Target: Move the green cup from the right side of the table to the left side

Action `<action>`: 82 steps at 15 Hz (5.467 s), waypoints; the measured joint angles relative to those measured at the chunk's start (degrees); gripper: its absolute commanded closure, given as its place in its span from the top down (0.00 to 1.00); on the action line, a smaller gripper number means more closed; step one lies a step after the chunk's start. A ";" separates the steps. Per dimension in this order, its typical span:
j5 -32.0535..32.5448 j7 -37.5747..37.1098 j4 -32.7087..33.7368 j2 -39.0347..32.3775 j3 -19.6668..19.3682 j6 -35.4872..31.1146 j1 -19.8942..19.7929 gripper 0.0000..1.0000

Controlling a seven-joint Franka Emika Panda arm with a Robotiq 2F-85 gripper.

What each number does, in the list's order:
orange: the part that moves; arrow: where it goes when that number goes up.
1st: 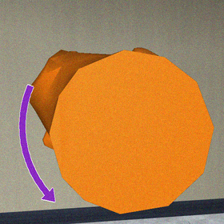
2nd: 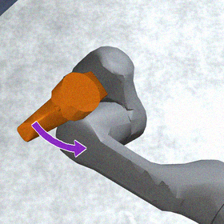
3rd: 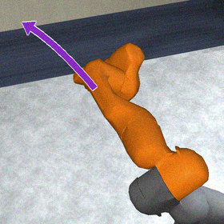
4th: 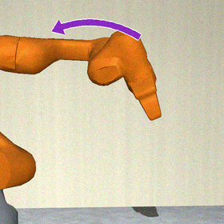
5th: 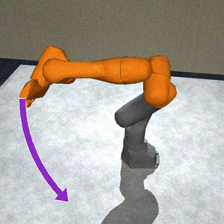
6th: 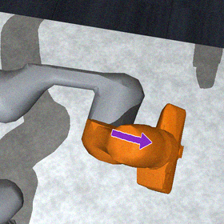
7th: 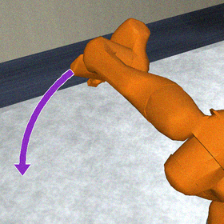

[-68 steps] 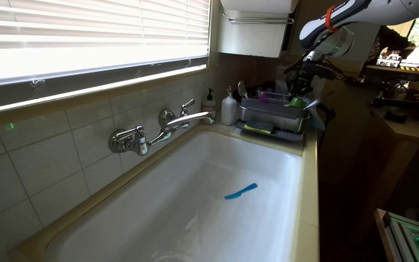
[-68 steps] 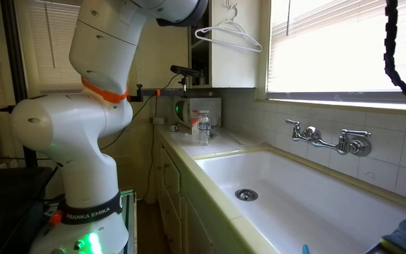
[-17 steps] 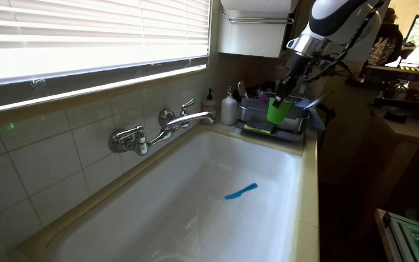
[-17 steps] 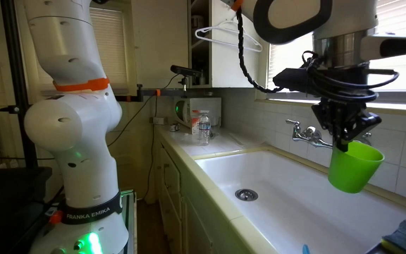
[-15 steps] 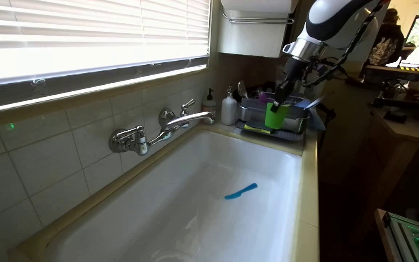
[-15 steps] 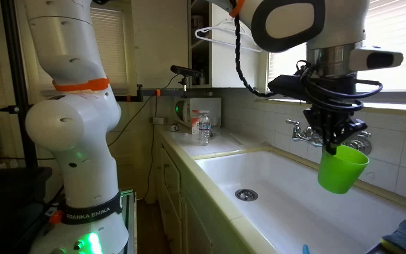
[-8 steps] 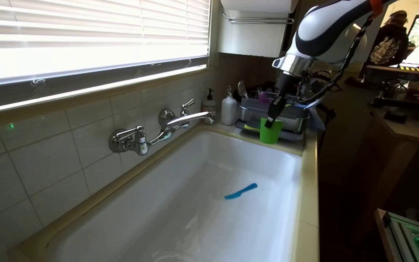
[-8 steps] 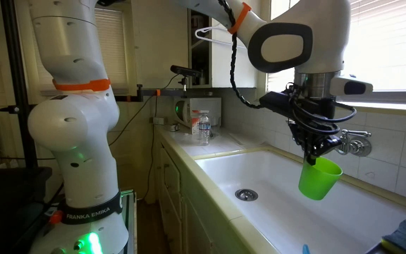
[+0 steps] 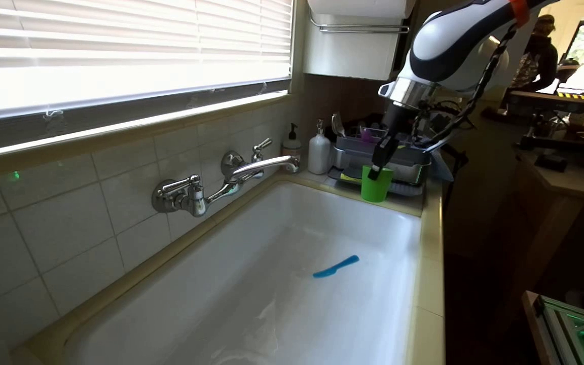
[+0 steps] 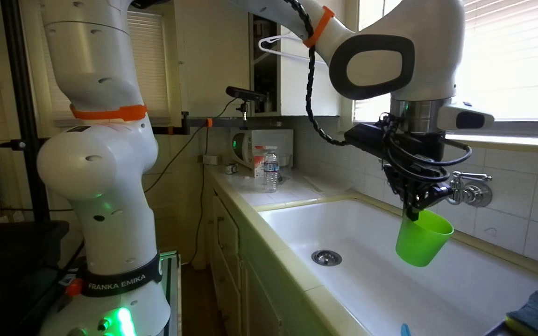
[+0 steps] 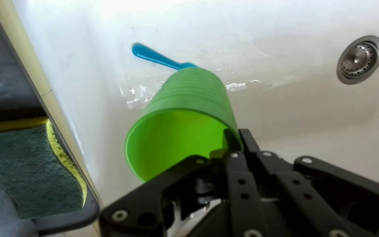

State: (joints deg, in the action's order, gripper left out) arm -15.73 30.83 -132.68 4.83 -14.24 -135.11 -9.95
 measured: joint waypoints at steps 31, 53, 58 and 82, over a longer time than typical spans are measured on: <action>-6.78 19.61 11.48 -34.37 19.55 -23.31 -8.10 0.01; -1.22 16.79 18.57 -43.68 25.73 -28.67 -9.25 0.01; 3.20 14.46 20.05 -44.78 25.71 -29.17 -8.66 0.01; 11.50 8.56 17.37 -43.43 25.11 -28.90 -6.62 0.01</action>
State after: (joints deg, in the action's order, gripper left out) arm -4.23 39.40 -115.31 -38.60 10.86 -164.01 -16.57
